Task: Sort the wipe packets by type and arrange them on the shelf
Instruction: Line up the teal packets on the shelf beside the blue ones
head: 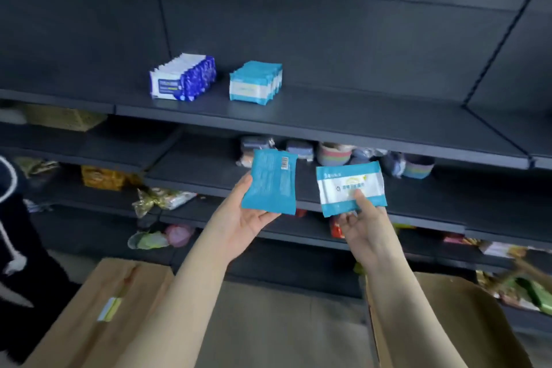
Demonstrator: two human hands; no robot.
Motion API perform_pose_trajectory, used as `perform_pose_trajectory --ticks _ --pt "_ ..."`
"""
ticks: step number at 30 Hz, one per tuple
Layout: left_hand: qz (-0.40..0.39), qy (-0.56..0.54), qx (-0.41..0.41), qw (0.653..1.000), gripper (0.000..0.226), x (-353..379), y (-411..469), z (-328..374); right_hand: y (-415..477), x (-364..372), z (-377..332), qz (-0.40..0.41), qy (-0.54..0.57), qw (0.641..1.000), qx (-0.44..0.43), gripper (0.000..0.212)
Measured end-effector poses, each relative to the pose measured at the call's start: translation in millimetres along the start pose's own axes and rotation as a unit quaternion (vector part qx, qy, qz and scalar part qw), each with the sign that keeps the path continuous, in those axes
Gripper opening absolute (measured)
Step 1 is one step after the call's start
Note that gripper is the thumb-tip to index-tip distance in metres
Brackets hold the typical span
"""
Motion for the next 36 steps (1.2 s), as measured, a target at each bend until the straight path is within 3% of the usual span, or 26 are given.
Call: perform_pose_trajectory --ticks 4,8,14,17,20,21,25,27,32,36 --pt "-0.025 -0.033 0.02 0.999 0.053 -28 23 69 11 79 26 -0.019 0.004 1.0 -0.004 0.043" --pt "-0.036 -0.081 0.002 0.996 0.053 -47 44 115 21 145 45 -0.034 0.036 0.999 0.014 0.026" --pt "0.038 -0.055 0.03 0.997 0.072 -73 107 171 60 219 58 -0.063 0.004 0.998 0.004 0.019" --pt "0.1 0.058 0.081 0.99 0.045 -80 146 194 91 248 56 -0.074 -0.039 0.996 -0.024 0.011" --pt "0.14 0.084 0.138 0.977 0.017 -84 188 217 131 278 56 -0.088 -0.06 0.994 -0.034 0.01" --pt "0.155 0.084 0.155 0.972 0.016 -85 199 224 146 287 55 -0.095 -0.067 0.993 -0.038 0.01" --pt "0.156 0.067 0.168 0.971 0.053 -79 247 242 200 326 48 -0.119 -0.125 0.982 -0.084 0.018" --pt "0.165 0.077 0.161 0.97 0.059 -80 270 248 224 341 45 -0.117 -0.165 0.973 -0.115 0.017" --pt "0.223 0.066 0.145 0.962 0.047 -85 310 252 268 358 50 -0.091 -0.212 0.964 -0.132 0.014" --pt "0.223 0.052 0.132 0.964 0.039 -80 332 256 283 369 43 -0.083 -0.266 0.936 -0.217 0.007"
Point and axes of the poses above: each hand's wrist, its own y-axis towards the middle knuckle, its own x-axis out of the palm, z = x × y, the point moved 8 cm from there along y, towards the middle knuckle, and after that the axes turned 12 degrees about z, right-handed, at the moved point
